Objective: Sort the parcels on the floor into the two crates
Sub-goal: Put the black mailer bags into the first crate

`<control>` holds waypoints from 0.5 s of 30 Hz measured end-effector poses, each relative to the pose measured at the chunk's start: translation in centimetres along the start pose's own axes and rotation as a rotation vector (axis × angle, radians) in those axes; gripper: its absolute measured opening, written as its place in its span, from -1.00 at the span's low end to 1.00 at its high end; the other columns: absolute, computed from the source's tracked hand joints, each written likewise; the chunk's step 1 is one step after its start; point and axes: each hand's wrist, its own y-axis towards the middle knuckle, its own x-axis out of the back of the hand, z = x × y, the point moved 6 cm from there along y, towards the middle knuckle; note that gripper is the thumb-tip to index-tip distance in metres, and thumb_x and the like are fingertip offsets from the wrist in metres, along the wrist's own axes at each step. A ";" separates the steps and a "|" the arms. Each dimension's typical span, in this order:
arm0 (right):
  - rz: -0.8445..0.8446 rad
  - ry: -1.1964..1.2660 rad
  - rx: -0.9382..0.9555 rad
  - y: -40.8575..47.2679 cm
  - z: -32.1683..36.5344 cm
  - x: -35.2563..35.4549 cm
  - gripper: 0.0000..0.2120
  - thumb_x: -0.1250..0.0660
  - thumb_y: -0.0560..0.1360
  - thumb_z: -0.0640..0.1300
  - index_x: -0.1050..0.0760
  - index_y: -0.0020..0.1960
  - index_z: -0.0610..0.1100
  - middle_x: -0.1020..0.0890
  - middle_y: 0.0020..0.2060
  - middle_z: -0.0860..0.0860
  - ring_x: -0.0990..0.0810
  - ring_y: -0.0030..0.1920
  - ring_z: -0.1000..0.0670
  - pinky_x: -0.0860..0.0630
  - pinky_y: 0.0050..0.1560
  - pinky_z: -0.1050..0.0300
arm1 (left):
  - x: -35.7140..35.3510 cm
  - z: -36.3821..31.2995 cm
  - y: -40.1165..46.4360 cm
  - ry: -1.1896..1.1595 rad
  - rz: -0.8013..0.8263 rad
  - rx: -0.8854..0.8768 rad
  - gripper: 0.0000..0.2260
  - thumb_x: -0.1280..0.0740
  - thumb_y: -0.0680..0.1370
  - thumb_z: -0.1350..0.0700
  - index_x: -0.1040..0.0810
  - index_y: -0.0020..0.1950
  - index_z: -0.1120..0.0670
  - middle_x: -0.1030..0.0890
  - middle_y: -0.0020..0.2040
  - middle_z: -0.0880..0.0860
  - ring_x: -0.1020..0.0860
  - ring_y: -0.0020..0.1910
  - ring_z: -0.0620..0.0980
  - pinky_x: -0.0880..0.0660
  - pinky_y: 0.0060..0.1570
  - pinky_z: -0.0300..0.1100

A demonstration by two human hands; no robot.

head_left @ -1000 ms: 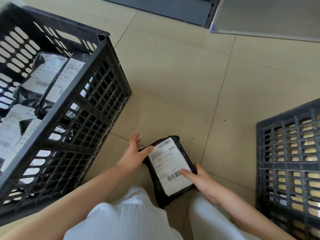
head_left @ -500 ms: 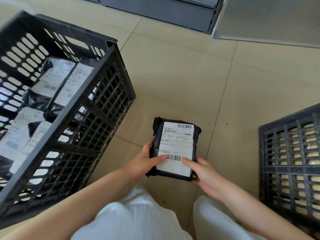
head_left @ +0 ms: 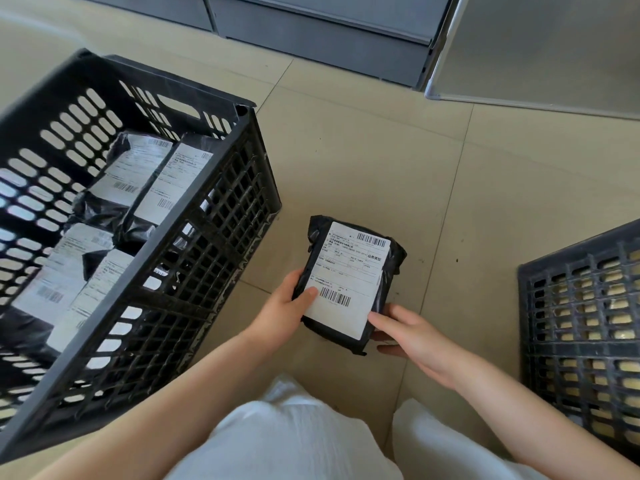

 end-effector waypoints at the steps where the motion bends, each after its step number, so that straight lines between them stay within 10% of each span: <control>1: -0.004 -0.010 0.004 -0.1 0.4 0.1 -0.78 -0.31 0.62 -0.01 -0.54 0.24 -0.02 -0.65 0.19 -0.04 -0.60 0.24 -0.07 -0.55 0.23 0.06 | 0.4 -0.6 0.0 0.014 -0.029 -0.027 -0.73 -0.22 0.66 0.15 -0.44 0.37 0.02 -0.63 0.18 -0.09 -0.58 0.13 -0.16 -0.54 0.17 -0.18; 15: 0.017 -0.353 0.321 -1.3 16.9 -5.4 -0.90 -0.29 0.63 -0.10 -0.49 0.12 -0.07 -0.65 0.13 -0.08 -0.61 0.08 -0.04 -0.55 0.19 0.00 | 16.1 -11.4 -6.0 -0.278 -0.342 -0.207 -0.80 -0.27 0.64 0.12 -0.59 0.19 -0.11 -0.71 0.05 -0.12 -0.67 0.06 -0.12 -0.59 0.03 -0.18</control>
